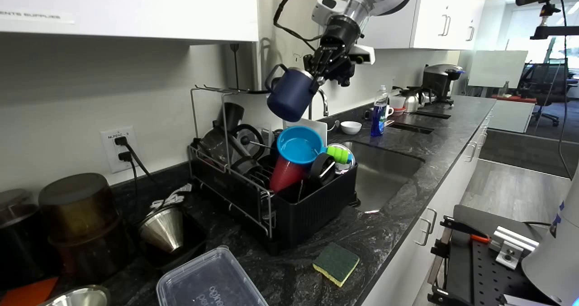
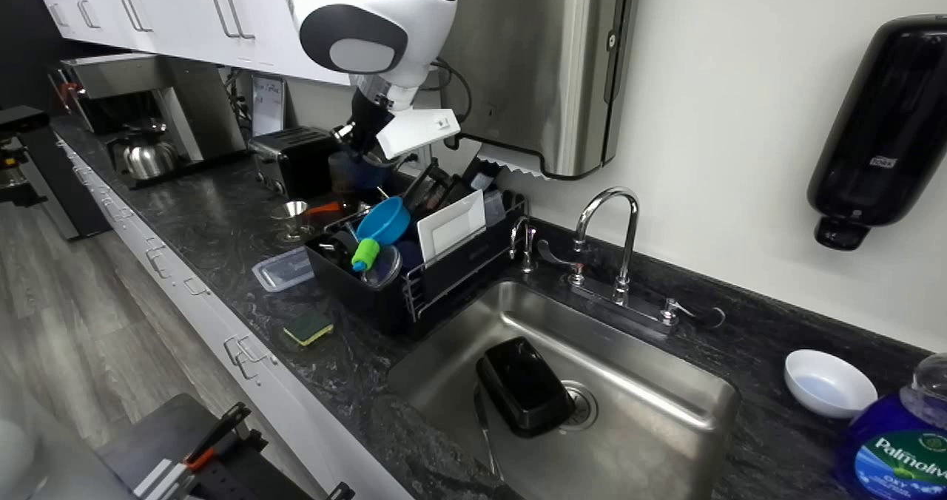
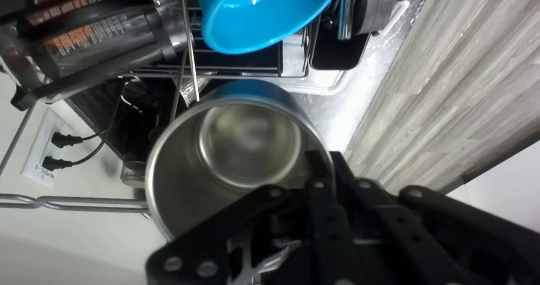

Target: Put the blue cup in the sink

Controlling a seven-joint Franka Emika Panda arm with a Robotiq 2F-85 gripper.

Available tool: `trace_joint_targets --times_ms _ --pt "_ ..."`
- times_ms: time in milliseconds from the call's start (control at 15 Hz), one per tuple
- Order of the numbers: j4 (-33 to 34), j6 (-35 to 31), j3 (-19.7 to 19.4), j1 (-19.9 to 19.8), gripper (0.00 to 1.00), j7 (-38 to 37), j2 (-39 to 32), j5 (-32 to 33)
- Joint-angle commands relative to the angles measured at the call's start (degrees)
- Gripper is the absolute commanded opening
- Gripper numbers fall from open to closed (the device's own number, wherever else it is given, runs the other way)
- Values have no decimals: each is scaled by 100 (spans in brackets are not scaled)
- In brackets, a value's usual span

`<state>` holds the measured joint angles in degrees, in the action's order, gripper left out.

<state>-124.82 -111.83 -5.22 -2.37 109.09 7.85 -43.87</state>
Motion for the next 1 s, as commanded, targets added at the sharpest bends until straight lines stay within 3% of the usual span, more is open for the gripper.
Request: trace_joint_targets --times_ms 0,933 --pt "51 90 -64 -78 2 -190 73 431" --pt "424 320 -392 -202 2 -1221 289 1965"
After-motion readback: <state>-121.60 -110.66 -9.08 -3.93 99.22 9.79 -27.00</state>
